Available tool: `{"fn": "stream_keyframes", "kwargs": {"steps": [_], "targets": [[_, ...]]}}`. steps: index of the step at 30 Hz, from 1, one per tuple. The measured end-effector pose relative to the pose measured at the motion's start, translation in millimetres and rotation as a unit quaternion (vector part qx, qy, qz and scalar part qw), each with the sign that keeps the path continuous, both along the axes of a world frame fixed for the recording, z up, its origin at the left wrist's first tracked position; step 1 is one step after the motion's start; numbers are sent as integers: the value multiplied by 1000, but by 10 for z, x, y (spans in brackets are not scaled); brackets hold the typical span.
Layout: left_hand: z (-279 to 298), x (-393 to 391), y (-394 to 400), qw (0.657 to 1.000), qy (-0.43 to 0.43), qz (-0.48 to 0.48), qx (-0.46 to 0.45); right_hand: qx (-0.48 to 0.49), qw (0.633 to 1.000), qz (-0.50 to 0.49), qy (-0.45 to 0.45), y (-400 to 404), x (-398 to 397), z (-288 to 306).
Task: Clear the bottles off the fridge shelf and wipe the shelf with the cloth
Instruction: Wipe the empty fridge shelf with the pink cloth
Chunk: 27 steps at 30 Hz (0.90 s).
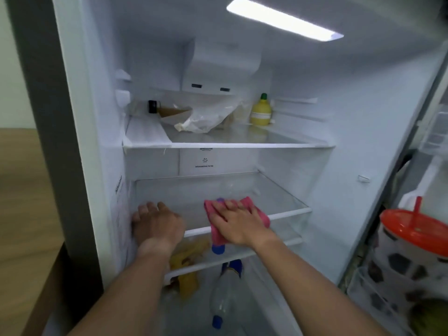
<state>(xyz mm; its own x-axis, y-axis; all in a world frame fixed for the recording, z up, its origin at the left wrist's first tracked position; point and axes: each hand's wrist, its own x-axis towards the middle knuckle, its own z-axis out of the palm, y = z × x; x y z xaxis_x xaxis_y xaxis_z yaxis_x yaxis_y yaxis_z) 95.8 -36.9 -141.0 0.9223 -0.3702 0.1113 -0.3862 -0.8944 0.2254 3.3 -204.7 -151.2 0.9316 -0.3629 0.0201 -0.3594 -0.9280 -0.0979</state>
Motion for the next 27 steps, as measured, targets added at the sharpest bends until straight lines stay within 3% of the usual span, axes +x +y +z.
{"fn": "stream_keyframes", "kwargs": {"steps": [7, 11, 27], "targets": [[-33, -19, 0, 1000, -22, 7, 10, -16, 977, -213, -26, -974, -524, -6], [-64, 2, -39, 999, -29, 22, 12, 12, 965, -262, -26, -979, -492, -41], [-133, -181, 96, 997, -65, -34, -39, 30, 998, -29, -43, 577, 96, -146]]}}
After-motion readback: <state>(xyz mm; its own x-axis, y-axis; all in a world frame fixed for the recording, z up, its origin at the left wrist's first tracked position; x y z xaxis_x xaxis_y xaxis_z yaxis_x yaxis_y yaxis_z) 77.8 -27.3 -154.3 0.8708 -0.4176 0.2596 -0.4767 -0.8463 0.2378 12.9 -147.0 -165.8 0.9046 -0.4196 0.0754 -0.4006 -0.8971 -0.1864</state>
